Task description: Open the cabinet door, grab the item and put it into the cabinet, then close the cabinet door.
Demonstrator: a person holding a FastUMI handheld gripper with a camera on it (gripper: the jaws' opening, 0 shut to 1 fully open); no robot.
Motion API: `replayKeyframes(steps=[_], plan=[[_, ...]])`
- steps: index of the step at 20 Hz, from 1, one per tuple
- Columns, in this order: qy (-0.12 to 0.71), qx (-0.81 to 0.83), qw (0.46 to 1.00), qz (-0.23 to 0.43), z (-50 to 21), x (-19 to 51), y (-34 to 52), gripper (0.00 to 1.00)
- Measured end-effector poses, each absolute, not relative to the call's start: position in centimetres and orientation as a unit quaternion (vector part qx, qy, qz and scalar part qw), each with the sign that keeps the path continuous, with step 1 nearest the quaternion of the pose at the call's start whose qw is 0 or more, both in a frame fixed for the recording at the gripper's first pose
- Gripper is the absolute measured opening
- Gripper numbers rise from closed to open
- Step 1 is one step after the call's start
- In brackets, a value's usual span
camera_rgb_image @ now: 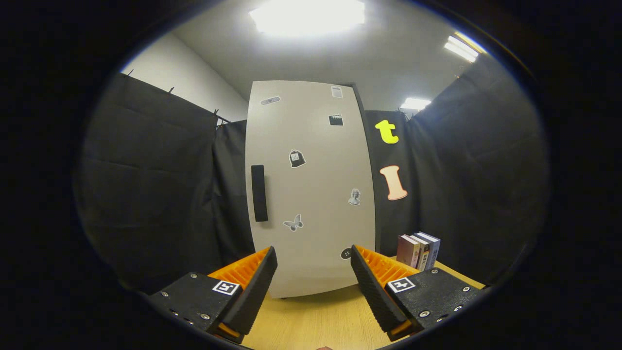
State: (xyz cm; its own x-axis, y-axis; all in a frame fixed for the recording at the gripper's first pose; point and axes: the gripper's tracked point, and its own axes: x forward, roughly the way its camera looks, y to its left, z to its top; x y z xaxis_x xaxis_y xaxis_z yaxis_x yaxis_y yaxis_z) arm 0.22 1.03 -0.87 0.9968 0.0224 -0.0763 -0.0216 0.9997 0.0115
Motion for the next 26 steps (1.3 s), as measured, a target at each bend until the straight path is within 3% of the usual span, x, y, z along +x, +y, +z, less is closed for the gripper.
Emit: replayKeyframes(steps=[26], plan=[[0.075, 0.002, 0.997, 0.01, -4.6, -0.5, 1.3, 0.94]])
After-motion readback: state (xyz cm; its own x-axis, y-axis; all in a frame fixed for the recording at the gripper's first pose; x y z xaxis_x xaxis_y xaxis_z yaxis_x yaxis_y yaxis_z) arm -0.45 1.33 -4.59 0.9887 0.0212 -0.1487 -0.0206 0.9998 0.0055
